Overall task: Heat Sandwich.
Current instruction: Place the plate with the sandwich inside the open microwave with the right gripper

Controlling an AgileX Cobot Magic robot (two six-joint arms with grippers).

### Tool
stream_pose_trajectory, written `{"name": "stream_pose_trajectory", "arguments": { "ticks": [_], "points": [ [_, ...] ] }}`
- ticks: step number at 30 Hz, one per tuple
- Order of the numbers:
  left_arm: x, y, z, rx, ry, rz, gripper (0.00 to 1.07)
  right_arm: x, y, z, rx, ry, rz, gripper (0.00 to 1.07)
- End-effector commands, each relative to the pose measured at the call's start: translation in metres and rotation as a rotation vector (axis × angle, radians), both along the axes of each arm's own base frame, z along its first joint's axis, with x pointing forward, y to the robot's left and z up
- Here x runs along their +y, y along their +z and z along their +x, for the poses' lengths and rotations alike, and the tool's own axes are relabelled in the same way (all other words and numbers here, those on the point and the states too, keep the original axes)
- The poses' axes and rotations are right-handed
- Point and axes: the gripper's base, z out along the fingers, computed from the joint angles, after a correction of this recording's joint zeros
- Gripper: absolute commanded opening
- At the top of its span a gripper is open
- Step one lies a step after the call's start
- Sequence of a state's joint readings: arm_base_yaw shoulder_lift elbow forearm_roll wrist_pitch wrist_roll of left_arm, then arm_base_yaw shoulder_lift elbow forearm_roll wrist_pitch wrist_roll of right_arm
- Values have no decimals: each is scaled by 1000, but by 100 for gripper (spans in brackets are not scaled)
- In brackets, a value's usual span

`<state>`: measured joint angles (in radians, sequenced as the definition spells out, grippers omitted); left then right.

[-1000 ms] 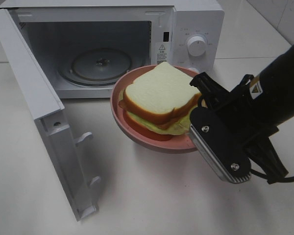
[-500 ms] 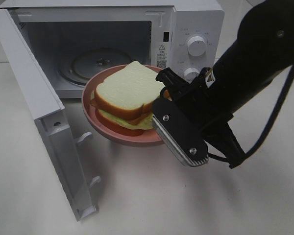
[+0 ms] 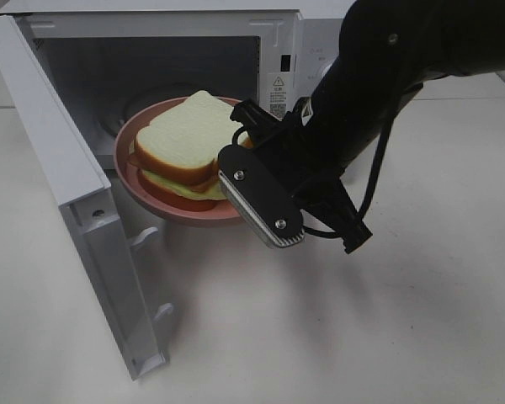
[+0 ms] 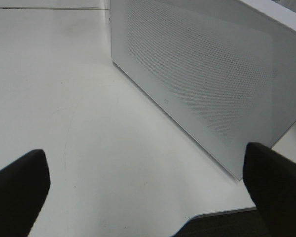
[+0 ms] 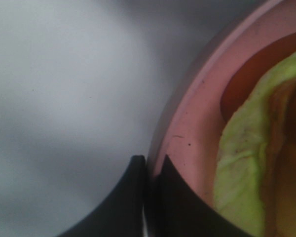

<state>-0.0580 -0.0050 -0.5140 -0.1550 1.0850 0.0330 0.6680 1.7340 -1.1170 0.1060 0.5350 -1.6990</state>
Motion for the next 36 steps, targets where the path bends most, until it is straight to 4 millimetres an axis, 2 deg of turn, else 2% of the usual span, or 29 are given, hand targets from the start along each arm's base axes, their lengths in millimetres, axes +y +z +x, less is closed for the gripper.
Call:
{"name": "stream_pose_trajectory", "arguments": {
  "ticks": [1,16,24,30,36],
  "points": [
    [0,1,-3,-36,-6,-2,100,9,5,10,-32,7,28,0],
    [0,1,-3,-36,-6,-2,100,36,-1,44,-13,5,20,0],
    [0,1,-3,-36,-6,-2,100,50,-11,67,-18,-26,-4,0],
    [0,1,-3,-36,-6,-2,100,63,-10,85,-42,-69,10,0],
    [0,1,-3,-36,-5,-1,100,70,-10,96,-47,-86,19,0]
  ]
}}
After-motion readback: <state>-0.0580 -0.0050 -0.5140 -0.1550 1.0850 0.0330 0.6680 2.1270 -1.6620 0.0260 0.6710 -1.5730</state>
